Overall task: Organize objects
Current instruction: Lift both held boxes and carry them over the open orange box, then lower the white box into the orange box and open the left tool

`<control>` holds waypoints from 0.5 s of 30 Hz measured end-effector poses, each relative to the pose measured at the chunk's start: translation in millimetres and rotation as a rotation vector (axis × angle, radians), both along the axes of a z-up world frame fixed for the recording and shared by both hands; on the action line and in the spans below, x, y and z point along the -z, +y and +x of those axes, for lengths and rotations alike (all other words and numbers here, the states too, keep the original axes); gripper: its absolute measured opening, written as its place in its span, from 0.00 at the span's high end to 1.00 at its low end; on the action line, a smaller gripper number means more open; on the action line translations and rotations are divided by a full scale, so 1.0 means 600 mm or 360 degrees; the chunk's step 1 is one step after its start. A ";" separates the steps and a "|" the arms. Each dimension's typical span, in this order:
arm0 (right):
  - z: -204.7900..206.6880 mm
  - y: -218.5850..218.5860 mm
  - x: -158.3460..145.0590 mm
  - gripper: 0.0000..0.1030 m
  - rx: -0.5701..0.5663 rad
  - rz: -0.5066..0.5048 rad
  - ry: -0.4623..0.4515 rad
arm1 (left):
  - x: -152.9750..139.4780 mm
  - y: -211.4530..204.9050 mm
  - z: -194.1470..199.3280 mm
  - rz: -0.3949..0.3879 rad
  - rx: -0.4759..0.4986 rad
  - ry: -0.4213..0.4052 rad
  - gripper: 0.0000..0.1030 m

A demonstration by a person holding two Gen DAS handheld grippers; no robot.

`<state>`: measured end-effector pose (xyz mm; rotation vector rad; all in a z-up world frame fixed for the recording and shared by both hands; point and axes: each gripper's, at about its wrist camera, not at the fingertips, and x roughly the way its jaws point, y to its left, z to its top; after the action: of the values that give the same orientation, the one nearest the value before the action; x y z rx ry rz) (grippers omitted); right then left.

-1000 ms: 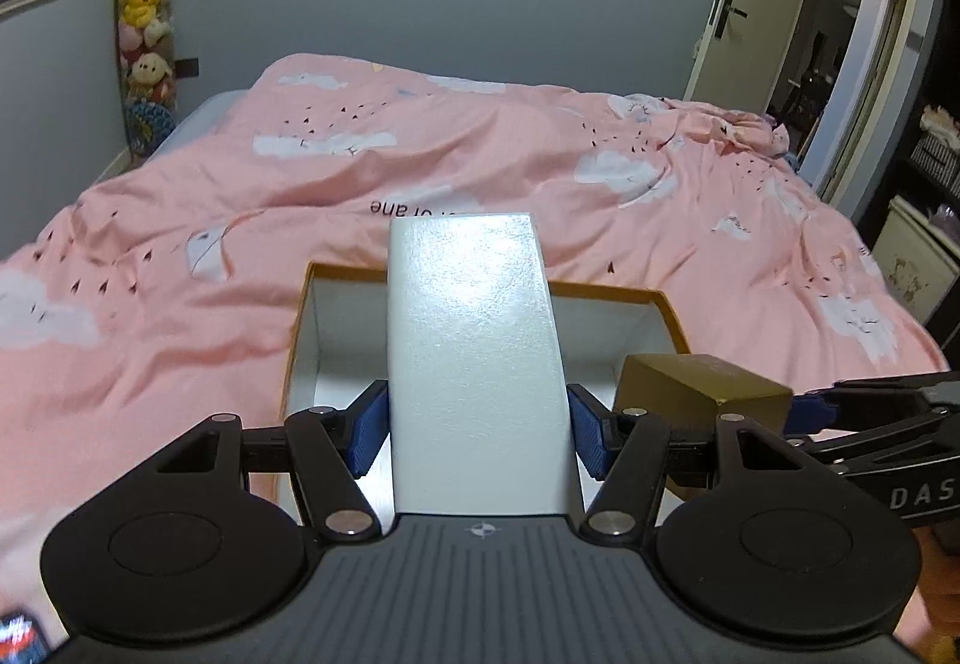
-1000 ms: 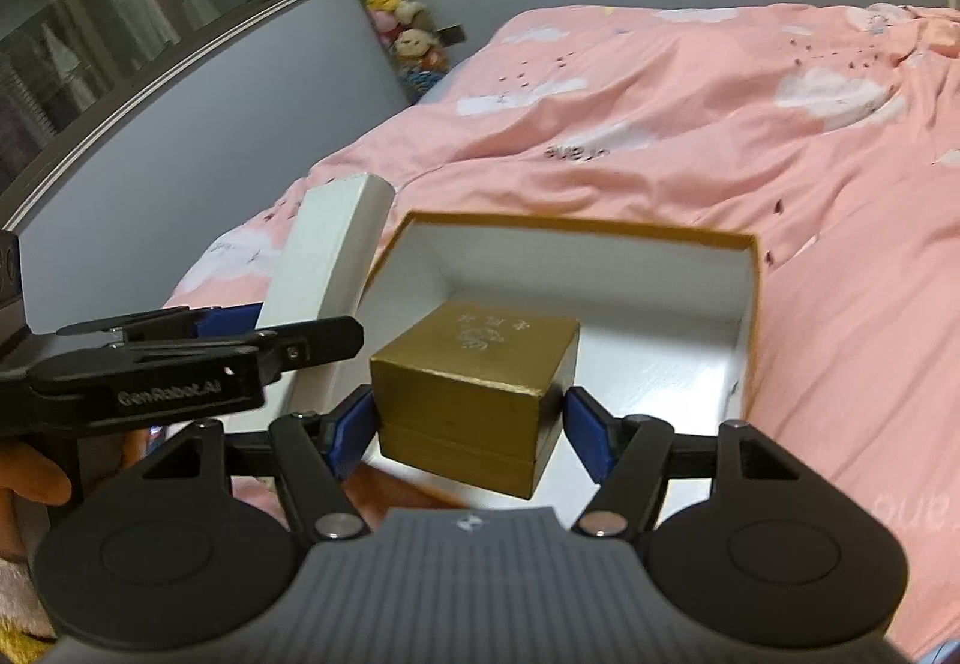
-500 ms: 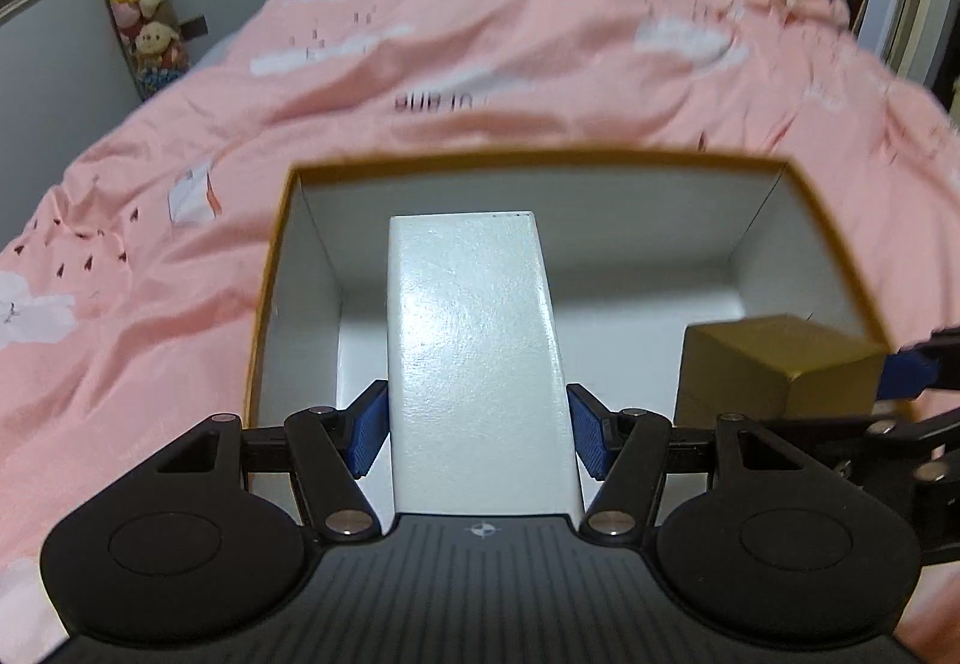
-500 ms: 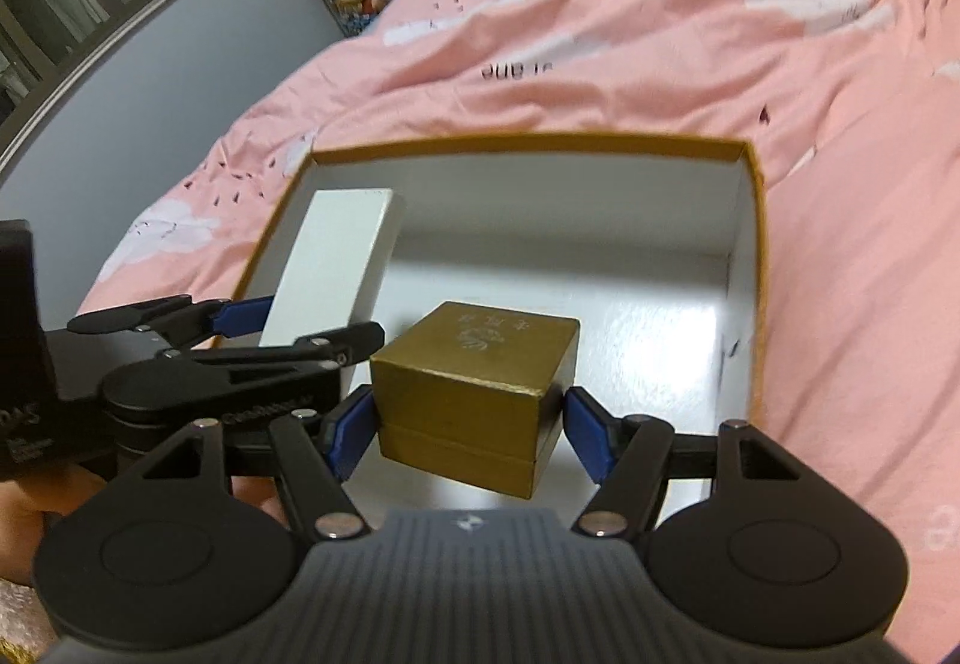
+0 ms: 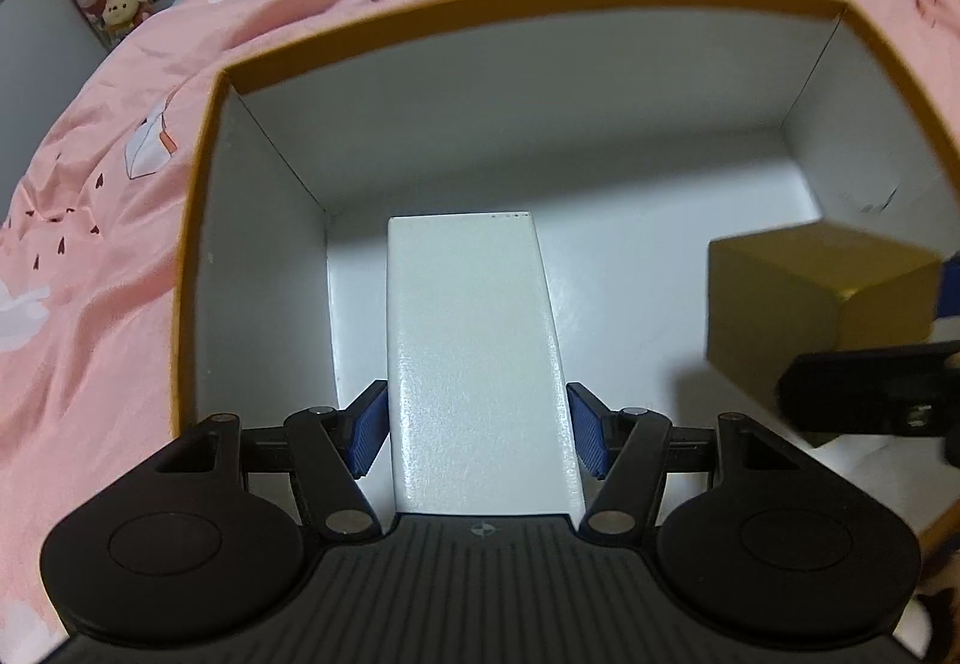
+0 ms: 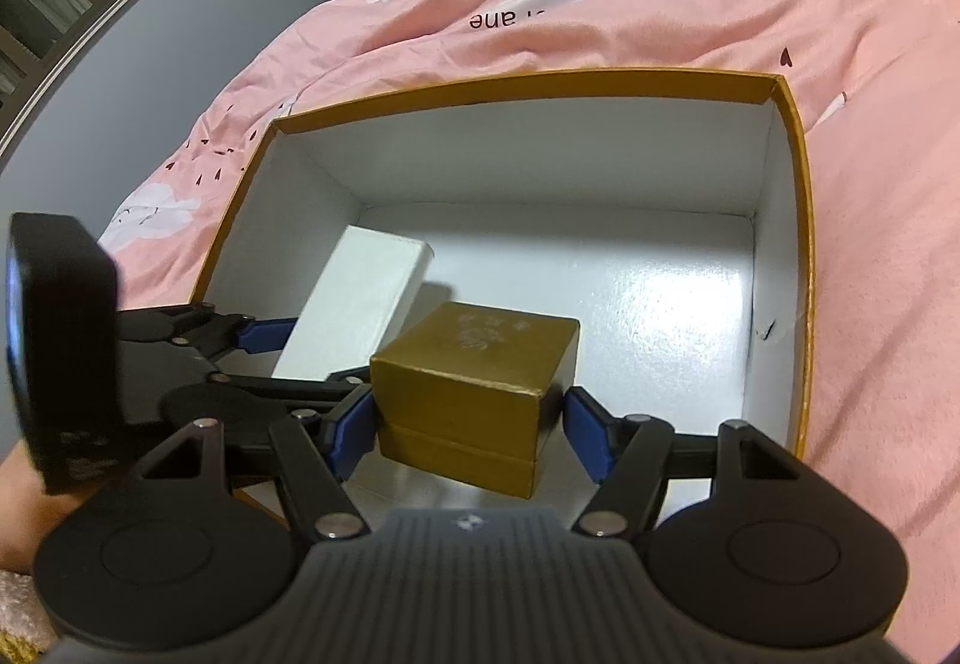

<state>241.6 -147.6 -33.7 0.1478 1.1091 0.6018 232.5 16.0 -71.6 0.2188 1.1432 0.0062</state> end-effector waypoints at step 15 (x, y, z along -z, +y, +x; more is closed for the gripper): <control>0.011 0.001 0.014 0.33 -0.0005 0.0008 0.0054 | 0.023 -0.026 0.004 0.0272 0.0036 0.0142 0.27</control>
<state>248.3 -146.9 -42.0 0.1611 1.1412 0.6065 235.0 0.1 -85.6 0.3867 1.2301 0.0750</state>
